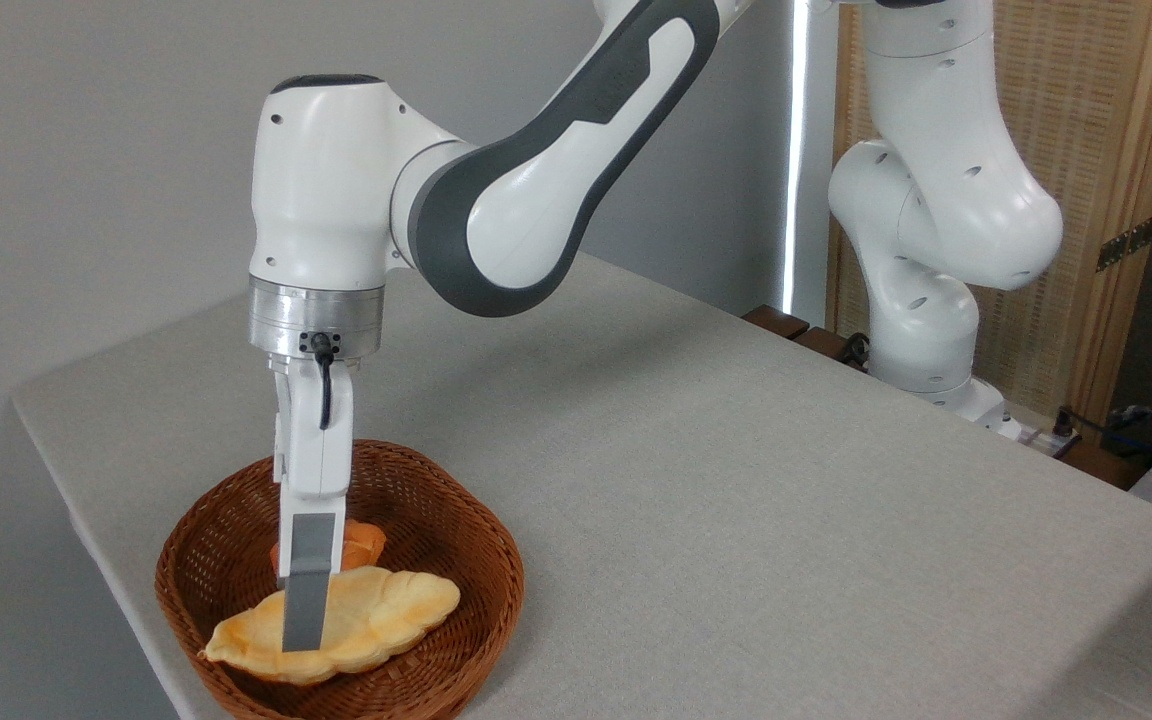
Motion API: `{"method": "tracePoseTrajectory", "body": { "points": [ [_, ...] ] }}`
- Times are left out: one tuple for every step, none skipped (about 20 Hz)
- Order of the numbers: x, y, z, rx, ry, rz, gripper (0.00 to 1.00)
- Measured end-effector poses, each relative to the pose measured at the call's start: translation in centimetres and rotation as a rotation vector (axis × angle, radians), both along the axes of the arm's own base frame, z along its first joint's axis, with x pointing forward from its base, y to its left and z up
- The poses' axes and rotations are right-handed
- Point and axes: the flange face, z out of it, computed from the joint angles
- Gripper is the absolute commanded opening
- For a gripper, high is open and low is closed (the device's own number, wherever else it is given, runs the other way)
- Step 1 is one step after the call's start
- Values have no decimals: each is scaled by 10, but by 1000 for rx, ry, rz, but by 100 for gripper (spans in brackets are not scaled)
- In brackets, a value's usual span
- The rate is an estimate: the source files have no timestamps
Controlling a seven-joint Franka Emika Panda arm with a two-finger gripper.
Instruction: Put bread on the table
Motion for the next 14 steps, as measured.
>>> {"method": "tracePoseTrajectory", "body": {
  "points": [
    [0, 0, 0, 0, 1, 0, 100],
    [0, 0, -1, 0, 2, 0, 100],
    [0, 0, -2, 1, 3, 0, 100],
    [0, 0, -3, 1, 6, 0, 100],
    [0, 0, -5, 1, 8, -1, 100],
    [0, 0, -7, 2, 12, -1, 100],
    [1, 0, -9, 2, 13, -1, 100],
    [1, 0, -11, 1, 10, -2, 100],
    [2, 0, -12, 1, 8, -3, 100],
    [2, -1, -13, 0, 5, -4, 100],
    [3, -1, -14, -1, 4, -5, 99],
    [3, -1, -14, -1, 2, -5, 99],
    [3, -1, -14, -1, 1, -6, 97],
    [3, -1, -15, 1, 1, -7, 95]
  ]
}}
